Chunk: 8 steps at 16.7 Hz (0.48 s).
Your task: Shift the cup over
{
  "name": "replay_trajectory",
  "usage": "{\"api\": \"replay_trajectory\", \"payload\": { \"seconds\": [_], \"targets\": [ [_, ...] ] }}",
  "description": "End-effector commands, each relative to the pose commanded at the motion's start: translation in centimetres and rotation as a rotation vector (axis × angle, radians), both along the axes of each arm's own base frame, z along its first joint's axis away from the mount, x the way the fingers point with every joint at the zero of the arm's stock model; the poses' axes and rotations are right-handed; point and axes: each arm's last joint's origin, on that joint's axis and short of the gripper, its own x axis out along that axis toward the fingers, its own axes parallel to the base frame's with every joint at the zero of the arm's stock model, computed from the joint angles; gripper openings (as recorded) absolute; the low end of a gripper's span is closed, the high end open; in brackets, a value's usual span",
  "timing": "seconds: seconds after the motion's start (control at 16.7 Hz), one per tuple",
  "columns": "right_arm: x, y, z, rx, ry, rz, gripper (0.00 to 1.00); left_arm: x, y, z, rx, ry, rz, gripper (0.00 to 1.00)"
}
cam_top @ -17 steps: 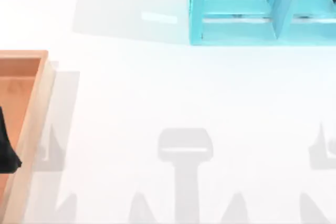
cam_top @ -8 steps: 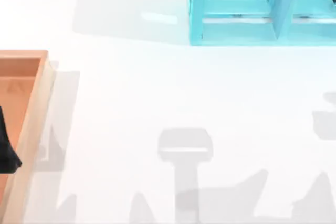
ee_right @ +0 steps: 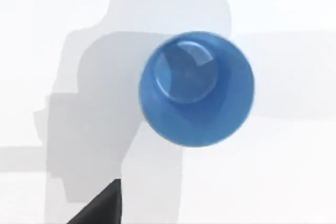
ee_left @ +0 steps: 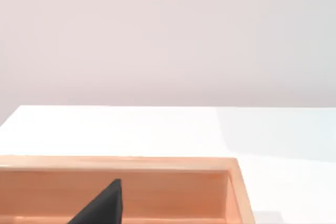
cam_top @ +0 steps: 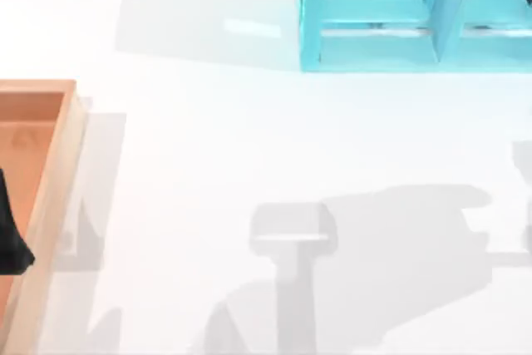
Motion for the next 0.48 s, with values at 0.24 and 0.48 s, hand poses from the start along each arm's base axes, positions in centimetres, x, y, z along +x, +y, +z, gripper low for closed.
{"api": "replay_trajectory", "payload": {
  "seconds": [0.24, 0.48],
  "targets": [
    [3.2, -1.5, -1.2, 0.037, 0.138, -0.001, 1.0, 0.0, 0.0, 0.0, 0.0, 0.0, 0.0, 1.0],
    [3.8, -1.9, -1.5, 0.047, 0.167, -0.001, 1.0, 0.0, 0.0, 0.0, 0.0, 0.0, 0.0, 1.0]
  ]
}}
